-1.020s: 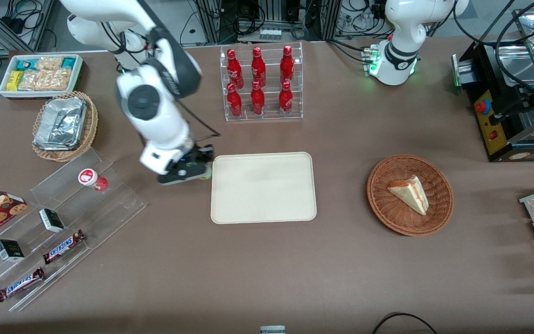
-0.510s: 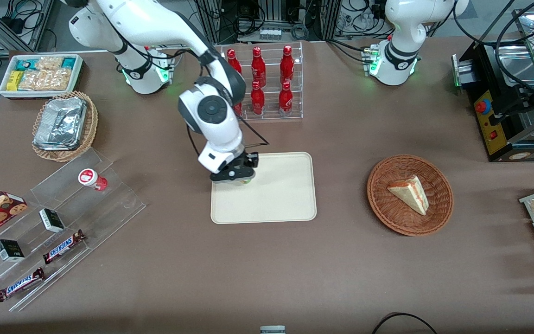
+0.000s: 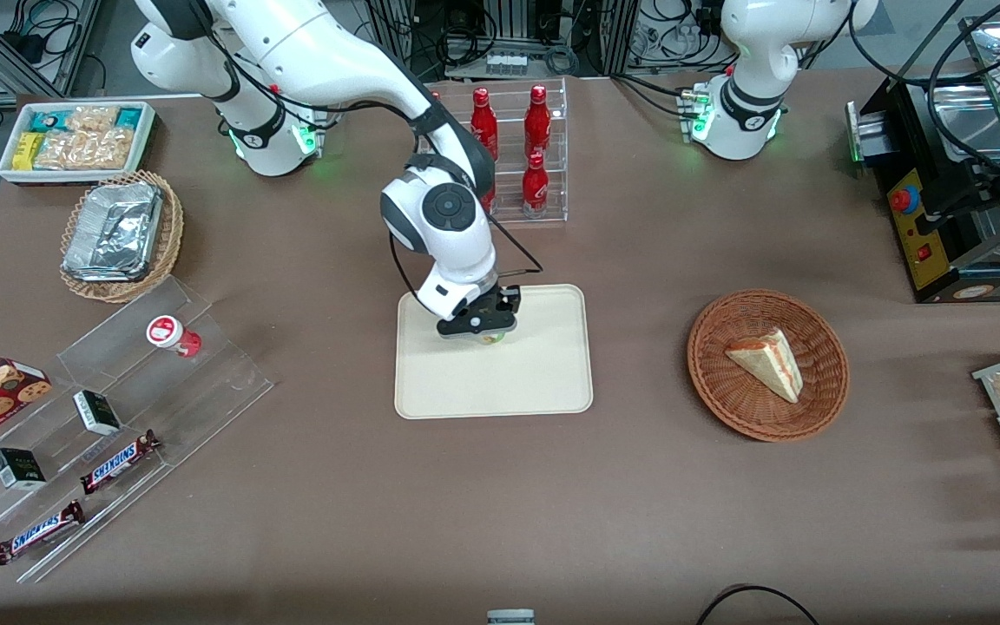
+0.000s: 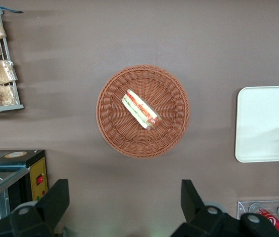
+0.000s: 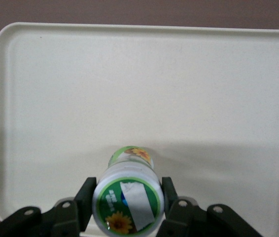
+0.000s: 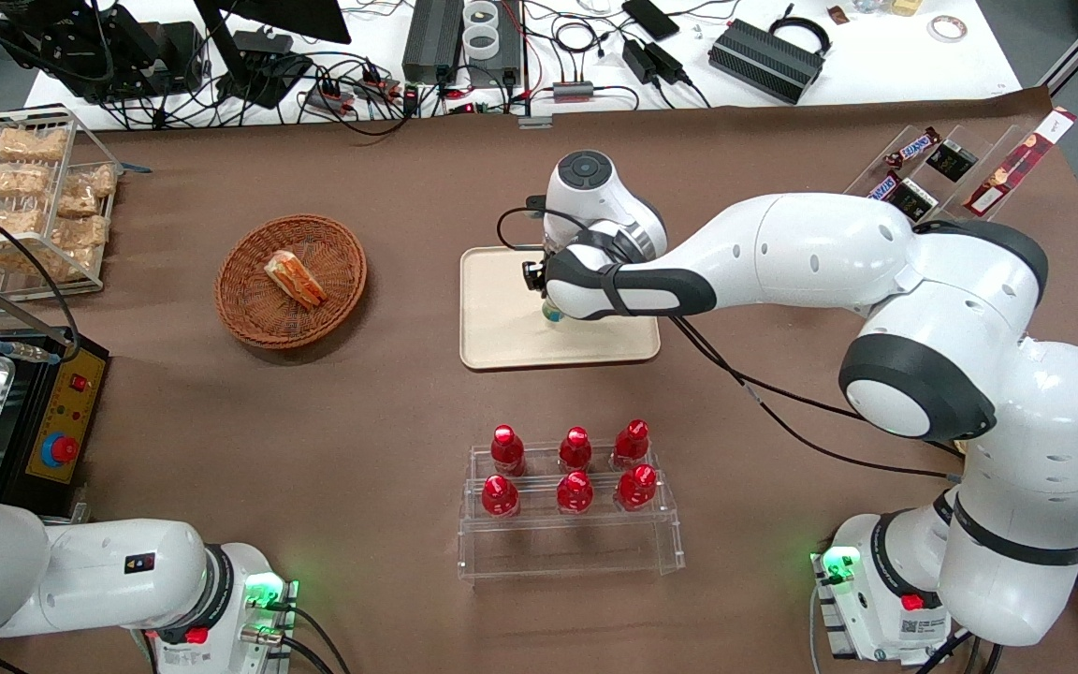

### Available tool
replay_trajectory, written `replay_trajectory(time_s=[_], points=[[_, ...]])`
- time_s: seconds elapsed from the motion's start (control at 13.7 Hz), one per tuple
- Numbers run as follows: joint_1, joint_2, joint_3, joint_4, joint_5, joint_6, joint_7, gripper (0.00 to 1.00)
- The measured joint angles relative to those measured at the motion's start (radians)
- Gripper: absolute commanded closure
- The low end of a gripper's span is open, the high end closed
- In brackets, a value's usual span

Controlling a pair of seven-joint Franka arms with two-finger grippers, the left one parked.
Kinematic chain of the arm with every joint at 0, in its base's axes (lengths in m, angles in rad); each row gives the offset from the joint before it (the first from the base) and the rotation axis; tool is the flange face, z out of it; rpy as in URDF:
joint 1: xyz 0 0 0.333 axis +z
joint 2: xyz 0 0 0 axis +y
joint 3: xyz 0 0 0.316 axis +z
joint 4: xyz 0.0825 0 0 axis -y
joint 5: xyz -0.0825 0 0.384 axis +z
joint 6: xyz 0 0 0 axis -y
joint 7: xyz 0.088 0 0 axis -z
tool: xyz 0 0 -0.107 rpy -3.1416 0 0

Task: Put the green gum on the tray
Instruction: 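Lower the gum tub onto the tray and open the right gripper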

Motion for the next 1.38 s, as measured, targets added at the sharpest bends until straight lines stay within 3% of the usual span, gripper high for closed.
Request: replay_trajectory(time_s=[0.73, 0.8, 0.87, 0.95, 1.38], points=[[0.006, 0.041, -0.011, 0.016, -0.031, 0.001, 0.0, 0.97], [0.003, 0.042, -0.011, 0.016, -0.031, 0.001, 0.0, 0.77], [0.001, 0.043, -0.012, 0.016, -0.031, 0.001, 0.0, 0.28], [0.0, 0.043, -0.012, 0.017, -0.031, 0.001, 0.0, 0.0], [-0.018, 0.042, -0.018, 0.023, -0.031, 0.001, 0.0, 0.0]])
